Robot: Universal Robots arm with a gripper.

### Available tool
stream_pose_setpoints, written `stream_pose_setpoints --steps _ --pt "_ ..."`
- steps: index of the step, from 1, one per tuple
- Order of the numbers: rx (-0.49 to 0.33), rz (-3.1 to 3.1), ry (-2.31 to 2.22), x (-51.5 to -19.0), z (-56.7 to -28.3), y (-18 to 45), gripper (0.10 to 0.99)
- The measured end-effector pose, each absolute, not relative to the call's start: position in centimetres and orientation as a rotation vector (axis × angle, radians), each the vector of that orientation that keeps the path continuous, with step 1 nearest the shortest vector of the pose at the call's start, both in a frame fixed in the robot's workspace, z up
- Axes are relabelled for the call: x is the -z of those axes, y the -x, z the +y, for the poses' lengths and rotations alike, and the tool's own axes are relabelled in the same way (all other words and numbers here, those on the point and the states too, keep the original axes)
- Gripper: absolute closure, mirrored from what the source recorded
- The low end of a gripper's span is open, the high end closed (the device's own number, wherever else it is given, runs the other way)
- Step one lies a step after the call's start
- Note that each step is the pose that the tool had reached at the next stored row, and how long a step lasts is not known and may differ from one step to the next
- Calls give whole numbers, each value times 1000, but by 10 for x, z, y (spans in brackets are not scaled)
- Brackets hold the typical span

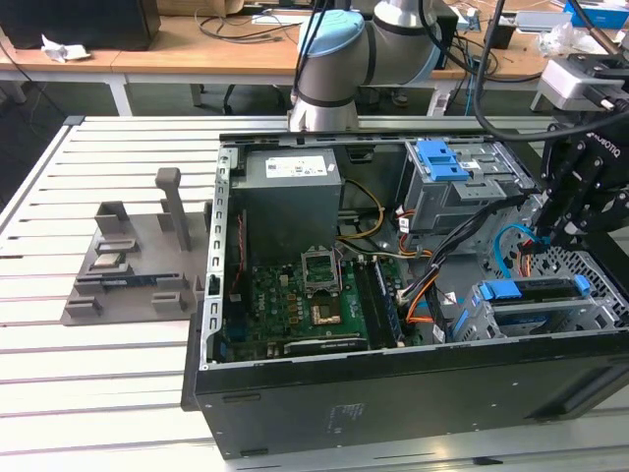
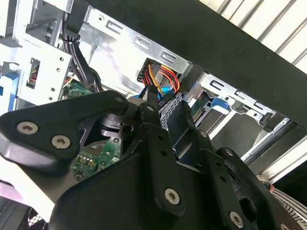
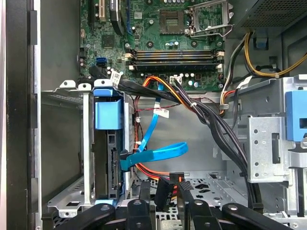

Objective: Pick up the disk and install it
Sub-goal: 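Insert the first disk wire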

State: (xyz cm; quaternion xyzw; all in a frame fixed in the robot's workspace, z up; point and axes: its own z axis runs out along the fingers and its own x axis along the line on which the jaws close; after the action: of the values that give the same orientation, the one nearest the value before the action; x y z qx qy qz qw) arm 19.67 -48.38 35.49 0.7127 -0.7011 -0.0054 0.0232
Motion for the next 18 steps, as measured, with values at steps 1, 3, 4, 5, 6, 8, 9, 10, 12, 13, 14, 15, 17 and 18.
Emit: stream_pose_setpoints --steps 1,3,4,5,6,8,9,10,12,13,14,15,17,18 --pt "17 -2171 -2207 -355 -484 -197 725" --pt "17 -2171 -2207 -355 -484 -197 808" --pt "17 -2171 -2207 -355 -484 -197 871" --pt "17 -2171 -2207 -354 -484 -197 871" --pt "17 -2171 -2207 -354 -484 -197 918" --pt "17 -2171 -2207 -354 -484 -197 918" --pt "17 -2171 -2207 -354 -484 -197 918" --pt "17 -2171 -2207 -354 -484 -197 918" --pt "17 -2171 -2207 -354 -486 -197 918" --pt "16 -2170 -2207 -354 -488 -196 918" --pt "16 -2170 -2207 -354 -491 -196 918" --pt "16 -2169 -2207 -354 -497 -194 918" --pt "16 -2168 -2208 -354 -504 -194 918" --pt "16 -2168 -2209 -354 -508 -193 918"
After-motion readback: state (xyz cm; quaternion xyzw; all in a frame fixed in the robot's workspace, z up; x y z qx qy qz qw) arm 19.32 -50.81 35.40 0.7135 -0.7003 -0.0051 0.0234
